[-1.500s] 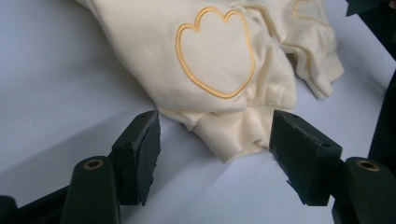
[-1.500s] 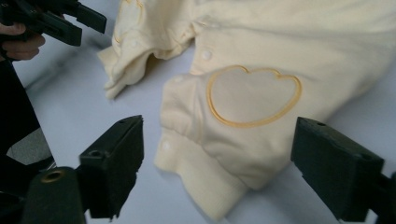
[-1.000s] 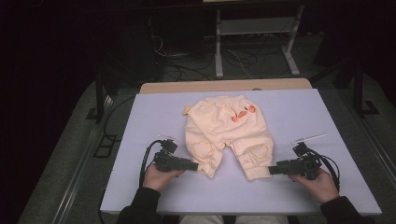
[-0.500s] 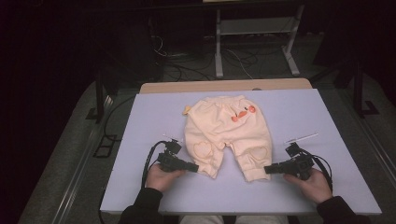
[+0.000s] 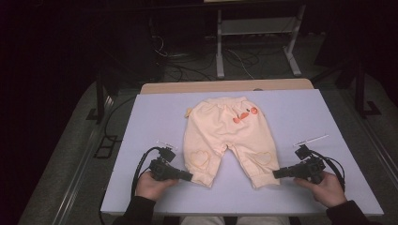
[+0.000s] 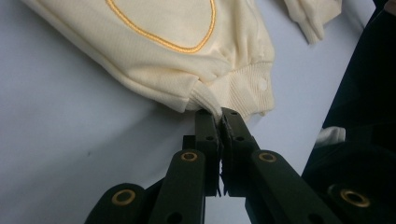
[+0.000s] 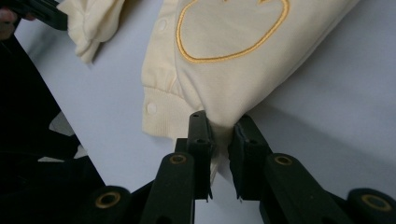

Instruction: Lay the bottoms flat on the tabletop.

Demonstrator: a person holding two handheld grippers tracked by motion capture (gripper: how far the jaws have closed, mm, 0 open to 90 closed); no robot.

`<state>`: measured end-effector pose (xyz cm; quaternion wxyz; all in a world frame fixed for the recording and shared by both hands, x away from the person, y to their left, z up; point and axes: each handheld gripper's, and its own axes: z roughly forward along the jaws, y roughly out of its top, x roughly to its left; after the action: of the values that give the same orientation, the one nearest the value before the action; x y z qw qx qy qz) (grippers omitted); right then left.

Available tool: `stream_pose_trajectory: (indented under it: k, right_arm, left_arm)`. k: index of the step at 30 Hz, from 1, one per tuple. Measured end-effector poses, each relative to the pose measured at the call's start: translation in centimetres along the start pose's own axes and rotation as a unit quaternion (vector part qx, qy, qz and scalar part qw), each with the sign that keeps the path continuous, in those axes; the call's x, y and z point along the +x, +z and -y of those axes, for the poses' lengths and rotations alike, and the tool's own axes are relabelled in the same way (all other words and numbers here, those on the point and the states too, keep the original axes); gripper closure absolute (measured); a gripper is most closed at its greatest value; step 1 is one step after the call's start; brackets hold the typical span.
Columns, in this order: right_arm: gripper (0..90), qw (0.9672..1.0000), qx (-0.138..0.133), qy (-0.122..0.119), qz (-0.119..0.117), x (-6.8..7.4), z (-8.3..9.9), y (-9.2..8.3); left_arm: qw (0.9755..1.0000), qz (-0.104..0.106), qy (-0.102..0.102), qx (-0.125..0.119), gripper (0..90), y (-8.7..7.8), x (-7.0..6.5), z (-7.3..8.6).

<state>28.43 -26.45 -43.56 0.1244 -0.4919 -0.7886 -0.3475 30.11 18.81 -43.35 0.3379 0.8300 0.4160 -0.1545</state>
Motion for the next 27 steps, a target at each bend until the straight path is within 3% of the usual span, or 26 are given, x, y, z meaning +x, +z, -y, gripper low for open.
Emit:
stream_pose_trajectory:
  k: [9, 18, 20, 23, 27]
  right_arm:
    - [78.0, 0.9997, 0.016, 0.016, 0.005, -0.8, 0.8, -0.7]
    - [75.7, 0.9999, 0.016, 0.003, 0.002, -0.7, 0.9, -1.1]
    - [71.9, 0.9999, 0.009, -0.009, 0.005, -0.5, 1.0, -1.3]
    - [61.8, 0.9992, -0.012, -0.033, 0.019, -0.1, 1.1, -1.7]
    - [47.1, 0.9968, -0.048, -0.056, 0.03, 0.0, 1.2, -2.5]
  left_arm:
    - [1.0, -0.003, 0.002, 0.008, 85.2, -0.7, 0.1, 0.9]
    - [0.9999, -0.007, 0.01, 0.003, 84.5, -0.9, 0.1, 1.0]
    - [0.9999, -0.005, 0.013, -0.004, 82.4, -0.9, 0.1, 1.1]
    - [0.9995, -0.013, 0.02, -0.021, 72.4, -1.2, 0.1, 1.1]
    - [0.9969, -0.036, 0.035, -0.061, 58.8, -1.7, -0.2, 1.3]
